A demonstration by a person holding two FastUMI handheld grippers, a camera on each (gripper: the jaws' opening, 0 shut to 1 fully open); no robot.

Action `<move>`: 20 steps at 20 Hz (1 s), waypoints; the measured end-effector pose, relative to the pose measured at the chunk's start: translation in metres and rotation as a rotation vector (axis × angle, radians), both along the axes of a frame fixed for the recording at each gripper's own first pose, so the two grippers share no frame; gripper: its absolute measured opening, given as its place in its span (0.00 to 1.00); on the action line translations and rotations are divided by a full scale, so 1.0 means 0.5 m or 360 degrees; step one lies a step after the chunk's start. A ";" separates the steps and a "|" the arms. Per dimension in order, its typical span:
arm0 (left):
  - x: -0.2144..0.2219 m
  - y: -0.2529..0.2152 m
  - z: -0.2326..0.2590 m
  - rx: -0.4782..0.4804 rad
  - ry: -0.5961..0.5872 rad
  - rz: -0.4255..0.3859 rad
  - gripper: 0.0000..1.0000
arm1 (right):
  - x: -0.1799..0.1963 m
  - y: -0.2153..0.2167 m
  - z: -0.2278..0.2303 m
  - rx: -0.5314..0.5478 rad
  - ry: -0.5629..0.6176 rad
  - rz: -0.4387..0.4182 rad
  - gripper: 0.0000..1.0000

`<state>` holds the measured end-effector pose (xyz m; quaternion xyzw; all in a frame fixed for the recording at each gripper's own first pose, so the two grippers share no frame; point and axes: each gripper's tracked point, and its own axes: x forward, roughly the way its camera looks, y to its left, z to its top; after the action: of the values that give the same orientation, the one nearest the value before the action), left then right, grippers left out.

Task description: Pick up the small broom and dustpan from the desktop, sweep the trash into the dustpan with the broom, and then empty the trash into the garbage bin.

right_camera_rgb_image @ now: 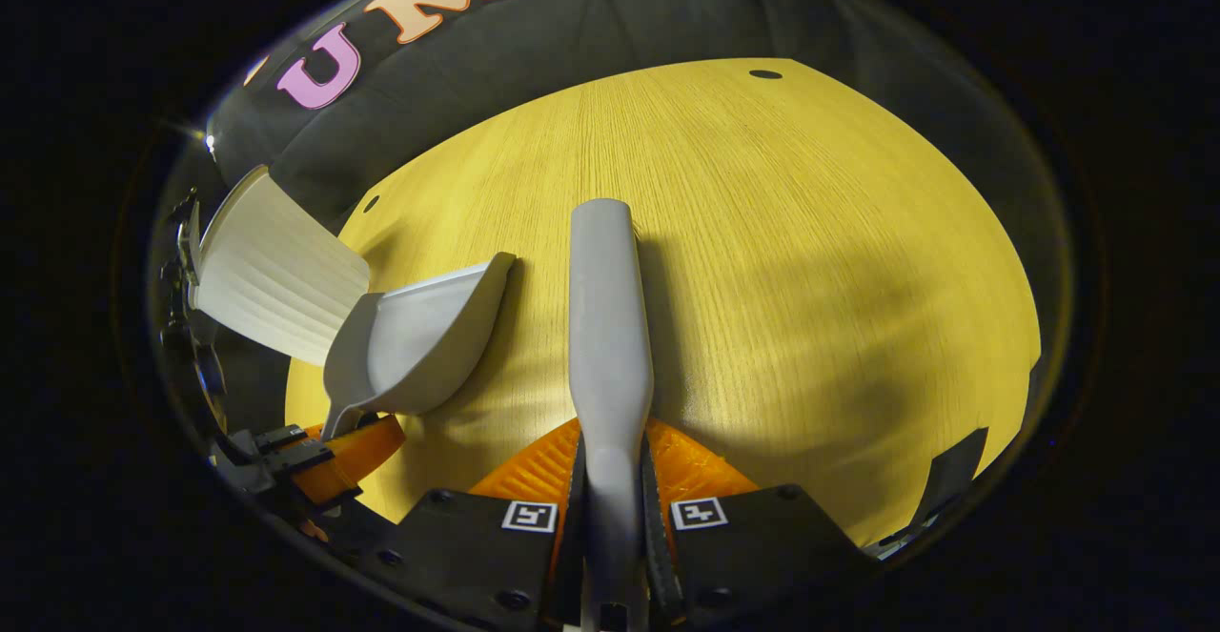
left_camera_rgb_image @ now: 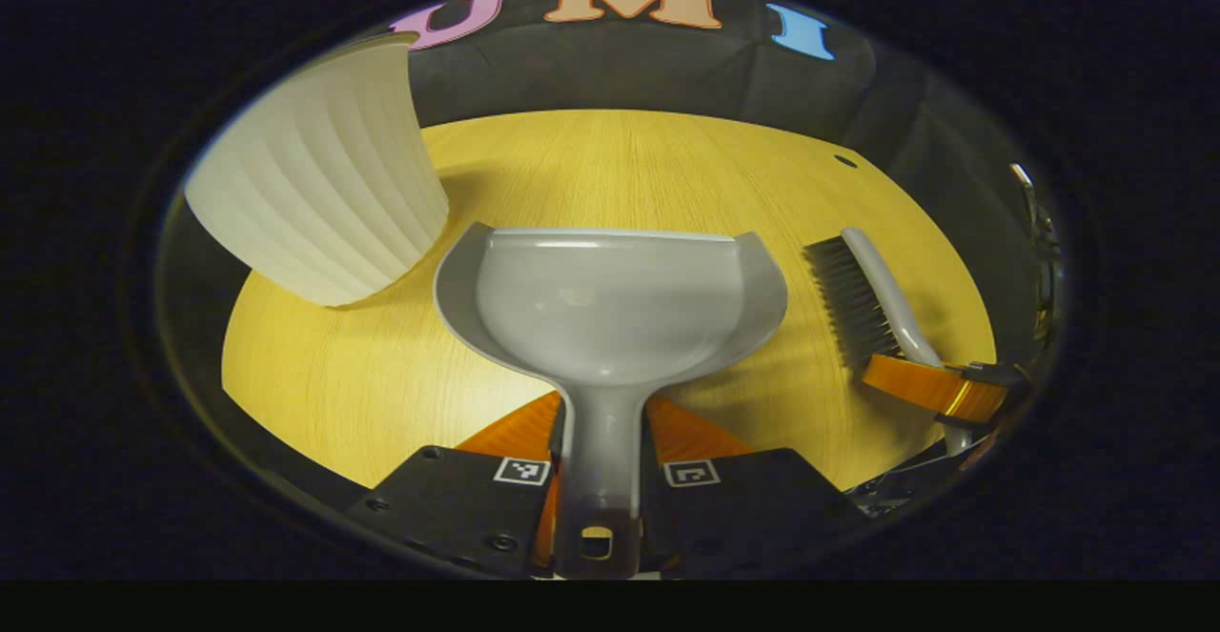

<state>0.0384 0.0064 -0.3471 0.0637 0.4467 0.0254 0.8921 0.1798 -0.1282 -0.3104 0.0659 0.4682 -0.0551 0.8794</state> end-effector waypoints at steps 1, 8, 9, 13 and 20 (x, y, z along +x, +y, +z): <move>-0.004 0.000 0.000 0.0012 0.0009 -0.0007 0.30 | -0.002 0.001 0.001 0.0011 0.0008 0.0008 0.31; -0.033 -0.010 0.012 -0.0001 -0.0032 -0.0021 0.95 | -0.009 -0.001 0.023 0.0044 -0.0010 0.0012 0.95; -0.036 -0.013 0.023 0.0000 -0.0060 -0.0029 0.95 | -0.011 -0.003 0.037 0.0044 -0.0035 0.0014 0.99; -0.044 -0.020 0.134 -0.0030 -0.0302 -0.0008 0.95 | -0.035 0.023 0.128 0.0069 -0.0206 0.0116 0.99; -0.069 -0.056 0.523 -0.0291 -0.1233 -0.0105 0.95 | -0.120 0.154 0.416 0.0007 -0.0907 0.0454 0.99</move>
<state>0.0041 -0.0214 -0.0854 -0.0159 0.0753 -0.0209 0.9968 0.1199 -0.0511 -0.1026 0.0141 0.2075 0.0905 0.9739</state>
